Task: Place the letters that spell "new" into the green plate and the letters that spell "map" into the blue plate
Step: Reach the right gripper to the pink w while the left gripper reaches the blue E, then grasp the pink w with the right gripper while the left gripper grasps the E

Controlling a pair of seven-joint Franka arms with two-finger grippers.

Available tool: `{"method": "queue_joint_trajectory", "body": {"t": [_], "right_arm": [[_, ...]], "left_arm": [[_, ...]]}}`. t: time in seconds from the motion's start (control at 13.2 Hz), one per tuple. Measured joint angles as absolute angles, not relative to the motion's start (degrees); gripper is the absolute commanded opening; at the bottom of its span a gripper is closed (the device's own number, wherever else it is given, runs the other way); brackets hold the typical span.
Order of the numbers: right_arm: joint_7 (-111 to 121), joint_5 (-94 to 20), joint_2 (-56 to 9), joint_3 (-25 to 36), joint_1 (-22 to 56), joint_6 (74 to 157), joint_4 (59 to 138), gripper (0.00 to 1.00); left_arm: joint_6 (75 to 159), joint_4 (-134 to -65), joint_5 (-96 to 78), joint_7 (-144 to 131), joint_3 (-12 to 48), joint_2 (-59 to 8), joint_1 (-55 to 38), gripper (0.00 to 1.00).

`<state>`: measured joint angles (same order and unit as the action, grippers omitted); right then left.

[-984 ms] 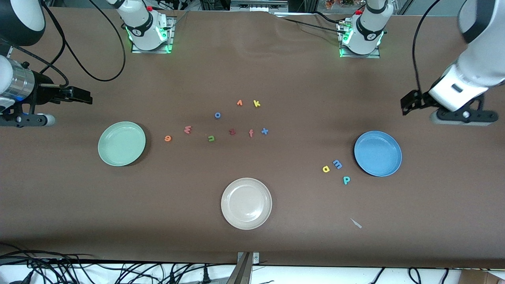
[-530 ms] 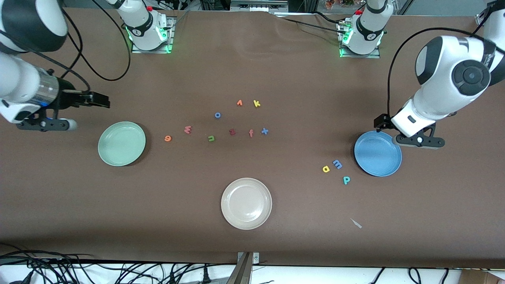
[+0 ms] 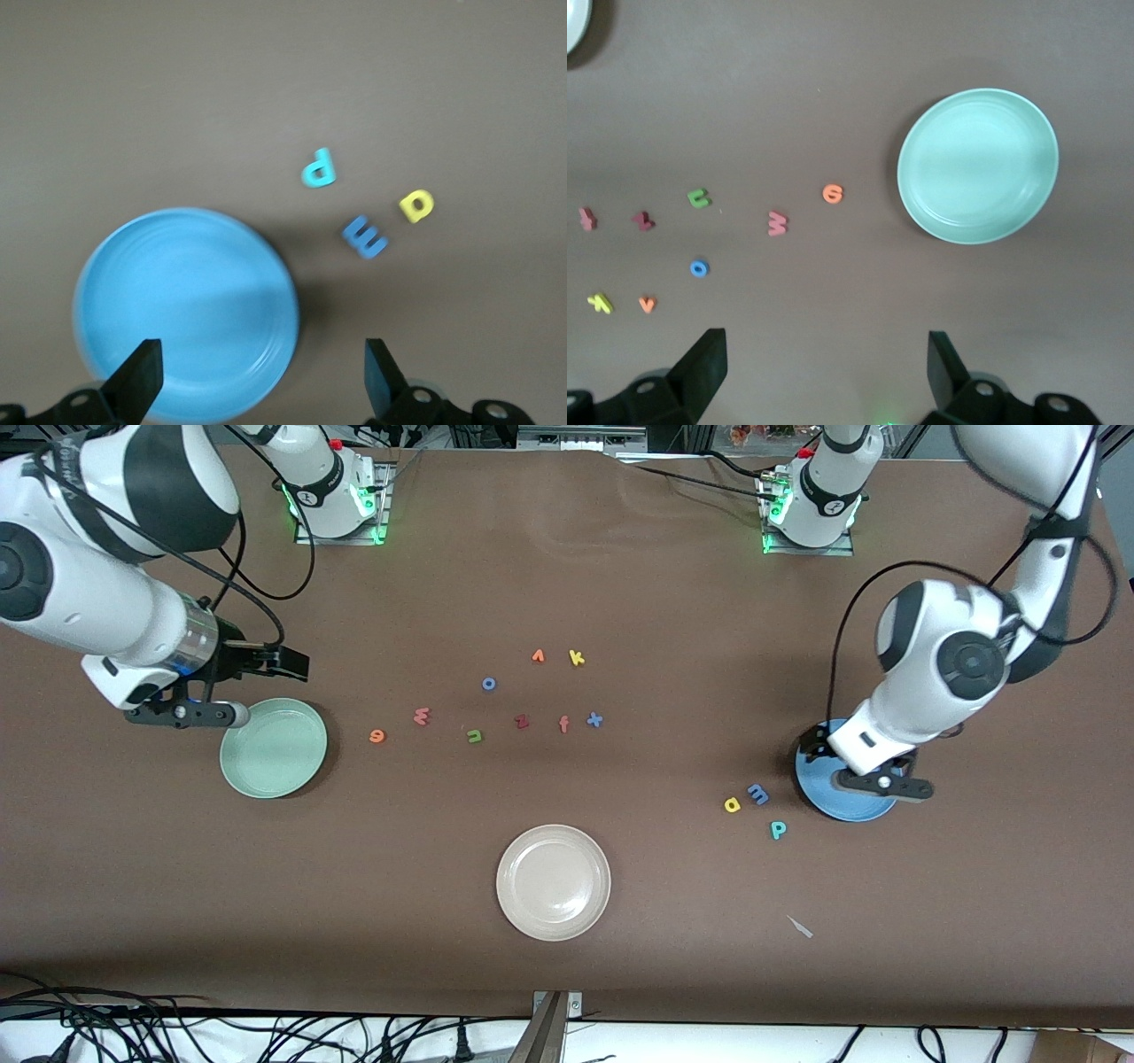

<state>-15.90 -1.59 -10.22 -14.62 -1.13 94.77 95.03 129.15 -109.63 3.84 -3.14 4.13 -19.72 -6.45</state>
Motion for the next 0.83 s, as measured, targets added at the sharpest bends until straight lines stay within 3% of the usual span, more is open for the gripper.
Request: {"method": "queue_joint_trajectory", "body": {"t": [0.3, 0.83], "right_arm": [[-18.1, -1.6, -10.4, -16.2, -1.1, 101.7, 100.3, 1.00], [-28.9, -0.5, -14.5, -16.6, 4.8, 113.9, 107.4, 1.00]], "left_arm": [[137.2, -109.6, 3.8, -3.2, 4.2, -25.7, -9.8, 0.98], [142.8, -109.7, 4.8, -2.9, 3.2, -30.0, -10.8, 0.98]]}}
